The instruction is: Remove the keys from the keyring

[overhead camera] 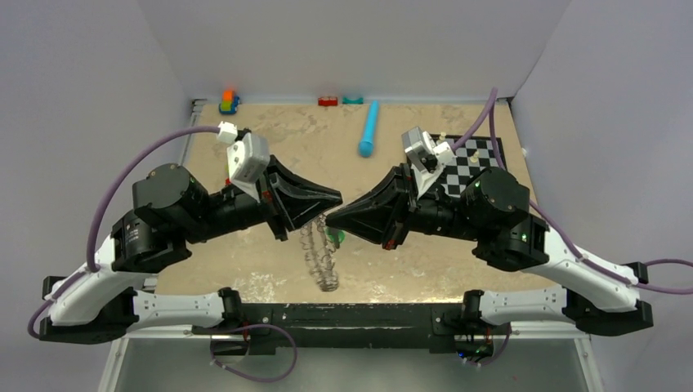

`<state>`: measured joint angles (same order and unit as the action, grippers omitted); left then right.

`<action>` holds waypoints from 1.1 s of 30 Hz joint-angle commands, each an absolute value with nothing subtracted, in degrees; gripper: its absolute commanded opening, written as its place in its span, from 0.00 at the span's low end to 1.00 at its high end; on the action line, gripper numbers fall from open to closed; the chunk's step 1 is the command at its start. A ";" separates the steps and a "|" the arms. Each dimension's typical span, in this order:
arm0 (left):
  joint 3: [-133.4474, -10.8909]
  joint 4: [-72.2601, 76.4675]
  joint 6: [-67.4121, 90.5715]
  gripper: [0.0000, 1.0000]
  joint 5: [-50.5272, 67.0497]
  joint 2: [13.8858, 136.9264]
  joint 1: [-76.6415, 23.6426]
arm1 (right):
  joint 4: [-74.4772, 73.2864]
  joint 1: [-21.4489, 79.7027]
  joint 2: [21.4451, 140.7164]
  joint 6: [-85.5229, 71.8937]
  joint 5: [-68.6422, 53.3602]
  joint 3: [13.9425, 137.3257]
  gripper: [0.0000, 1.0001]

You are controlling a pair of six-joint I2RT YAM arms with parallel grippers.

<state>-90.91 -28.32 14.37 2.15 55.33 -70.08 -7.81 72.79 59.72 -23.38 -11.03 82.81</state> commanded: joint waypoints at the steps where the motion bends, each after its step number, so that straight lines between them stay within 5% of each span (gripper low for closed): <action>1: -91.63 -28.37 14.68 0.23 1.91 54.06 -70.03 | -4.74 72.92 57.96 -22.68 -10.37 85.01 0.00; 3: -91.46 -29.05 14.40 0.37 0.69 52.89 -70.05 | -4.52 72.95 57.56 -22.88 -10.33 84.70 0.00; 7: -90.27 -28.83 13.62 0.47 0.22 49.89 -70.05 | -3.85 72.93 56.86 -23.12 -11.15 84.25 0.00; 33: -82.34 -20.28 11.89 0.31 20.09 46.04 -70.05 | -1.24 71.87 59.52 -24.40 -31.36 85.44 0.00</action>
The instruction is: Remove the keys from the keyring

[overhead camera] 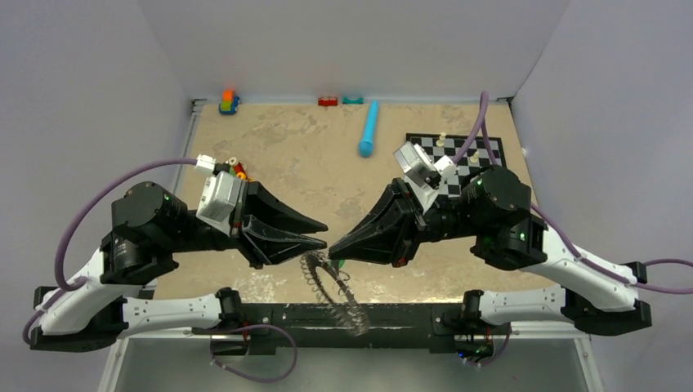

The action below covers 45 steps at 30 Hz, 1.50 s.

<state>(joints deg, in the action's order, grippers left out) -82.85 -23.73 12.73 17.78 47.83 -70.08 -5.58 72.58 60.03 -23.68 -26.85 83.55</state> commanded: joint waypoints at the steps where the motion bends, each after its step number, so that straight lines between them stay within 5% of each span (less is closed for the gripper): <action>1: -82.15 -20.32 11.87 0.31 19.99 45.76 -70.05 | -0.88 71.67 59.45 -24.55 -31.76 85.24 0.00; 17: -79.26 -18.66 12.98 0.22 18.82 43.75 -70.05 | 1.80 70.73 56.23 -24.82 -25.66 83.25 0.00; 31: -75.32 -3.42 15.11 0.30 21.83 47.86 -70.12 | 6.59 70.75 53.32 -26.81 -19.25 80.36 0.00; 45: -75.06 1.63 15.19 0.27 20.92 49.39 -70.18 | 8.74 70.74 52.38 -27.16 -17.75 78.19 0.00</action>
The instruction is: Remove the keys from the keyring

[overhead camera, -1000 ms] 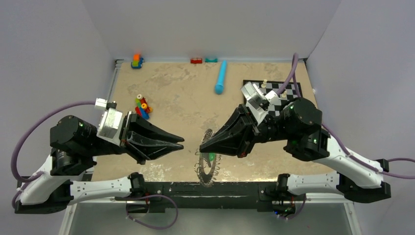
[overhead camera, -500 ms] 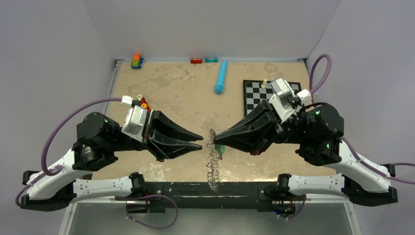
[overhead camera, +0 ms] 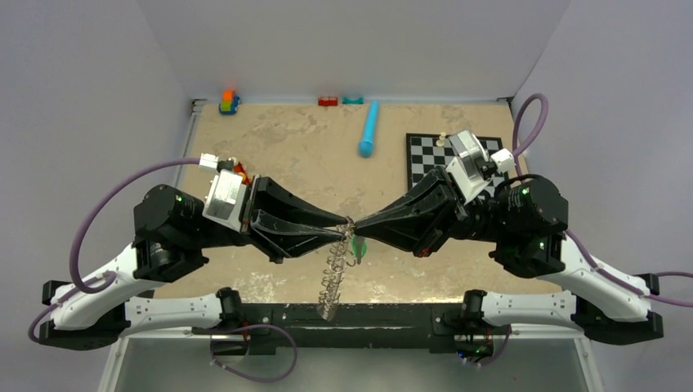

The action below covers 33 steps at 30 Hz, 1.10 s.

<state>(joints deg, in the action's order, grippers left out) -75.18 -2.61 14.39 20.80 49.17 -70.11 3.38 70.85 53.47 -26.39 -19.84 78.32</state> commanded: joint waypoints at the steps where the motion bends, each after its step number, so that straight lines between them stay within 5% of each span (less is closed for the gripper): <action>1: -75.06 1.66 15.20 0.27 21.01 49.47 -70.14 | 8.95 70.75 52.38 -27.18 -17.63 78.03 0.00; 19: -74.93 0.17 13.79 0.35 19.30 47.84 -70.22 | 10.34 70.76 51.95 -26.98 -15.75 78.89 0.00; 33: -75.41 1.01 14.06 0.26 20.39 49.14 -70.22 | 11.97 70.74 53.72 -27.22 -15.60 80.07 0.00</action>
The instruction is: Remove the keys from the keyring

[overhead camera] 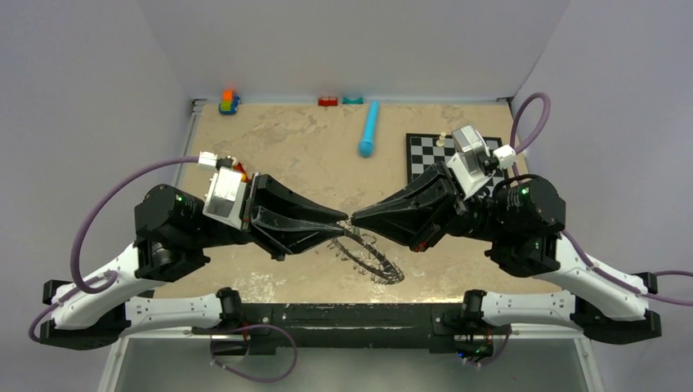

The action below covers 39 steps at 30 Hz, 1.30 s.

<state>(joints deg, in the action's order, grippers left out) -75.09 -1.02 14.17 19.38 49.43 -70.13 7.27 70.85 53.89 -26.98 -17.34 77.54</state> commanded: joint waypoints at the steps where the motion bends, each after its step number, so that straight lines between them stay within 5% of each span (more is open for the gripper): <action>1: -75.34 1.04 14.06 0.26 20.35 49.15 -70.22 | 12.11 70.75 53.71 -27.24 -15.56 80.02 0.00; 39: -73.96 6.16 14.34 0.20 15.61 50.43 -70.49 | 16.43 70.80 50.10 -30.32 -2.61 74.31 0.00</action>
<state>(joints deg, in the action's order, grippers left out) -74.24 2.52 14.37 18.15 50.96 -70.19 11.35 70.85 51.22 -28.95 -5.21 74.35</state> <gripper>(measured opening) 0.207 0.007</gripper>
